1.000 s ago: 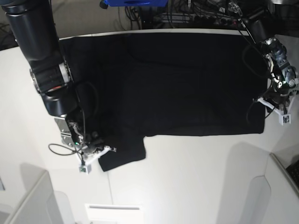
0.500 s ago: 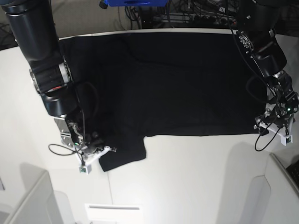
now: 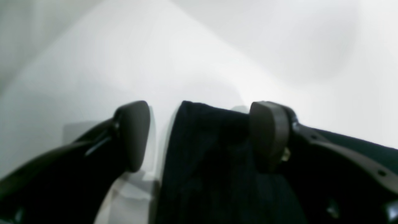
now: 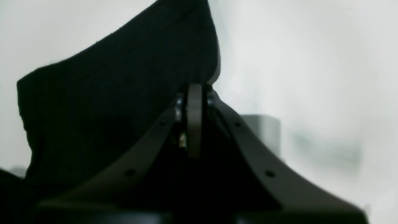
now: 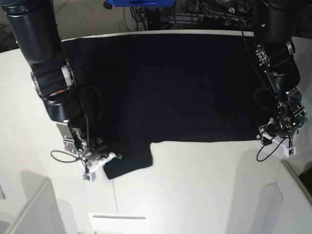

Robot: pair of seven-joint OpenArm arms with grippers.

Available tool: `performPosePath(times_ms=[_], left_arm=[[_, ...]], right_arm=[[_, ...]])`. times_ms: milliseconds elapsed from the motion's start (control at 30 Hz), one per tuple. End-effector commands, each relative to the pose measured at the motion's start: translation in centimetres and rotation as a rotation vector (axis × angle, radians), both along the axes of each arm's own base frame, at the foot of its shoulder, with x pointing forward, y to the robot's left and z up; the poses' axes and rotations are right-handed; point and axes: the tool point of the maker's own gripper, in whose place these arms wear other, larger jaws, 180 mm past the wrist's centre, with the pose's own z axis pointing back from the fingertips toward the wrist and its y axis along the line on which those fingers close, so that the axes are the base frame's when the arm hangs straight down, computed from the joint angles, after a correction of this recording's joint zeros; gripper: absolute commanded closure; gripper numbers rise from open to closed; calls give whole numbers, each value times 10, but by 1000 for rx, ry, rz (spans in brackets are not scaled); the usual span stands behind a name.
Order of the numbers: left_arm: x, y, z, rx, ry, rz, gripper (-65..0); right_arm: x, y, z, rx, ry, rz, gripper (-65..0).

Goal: Fold the T-shirt properly
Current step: 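Grasp the hem corners with both grippers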

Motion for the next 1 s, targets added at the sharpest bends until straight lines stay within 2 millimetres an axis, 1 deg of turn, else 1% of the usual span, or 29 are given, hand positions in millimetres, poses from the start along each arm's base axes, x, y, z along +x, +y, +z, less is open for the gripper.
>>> performPosePath(times_ms=[0, 167, 233, 333, 400, 433, 467, 567, 667, 767, 833, 867, 900, 933, 967], left_arm=[[9, 8, 15, 14, -31, 5, -446], [6, 7, 11, 12, -22, 4, -374], [6, 6, 11, 12, -20, 2, -326], [5, 5, 10, 9, -18, -2, -206], [5, 5, 9, 9, -16, -2, -81], [3, 5, 8, 9, -13, -2, -3], [0, 5, 5, 11, -7, -3, 0], [0, 6, 7, 6, -15, 2, 0], [-3, 6, 4, 4, -11, 2, 0], [-3, 4, 4, -2, -12, -17, 0], [-6, 1, 2, -7, -9, -50, 0], [-7, 2, 5, 4, -15, -58, 0], [-5, 4, 11, 21, -32, -64, 0], [-8, 4, 14, 41, -38, -72, 0], [-7, 5, 22, 65, -58, -81, 0]], right_arm=[[-7, -2, -6, -16, 63, 12, 0], [-7, -2, -6, -16, 62, 13, 0], [-7, -2, -6, -16, 62, 13, 0], [-7, -2, -6, -14, 60, 10, 0], [-7, -2, -6, -12, 60, 9, 0], [-7, -2, -5, -12, 59, 9, 0], [-6, -2, -5, -12, 57, 10, 0], [-5, 7, 0, 2, 27, 31, 0], [-3, 4, 9, 6, -21, 42, 0], [-4, 3, 12, -7, -38, 17, 0], [-4, -5, 16, -22, -57, 6, 0], [-4, -5, 20, -22, -72, 10, 0], [-3, -2, 24, -17, -88, 20, 0], [-3, -2, 28, -17, -102, 26, 0], [-3, -5, 31, -22, -114, 30, 0]])
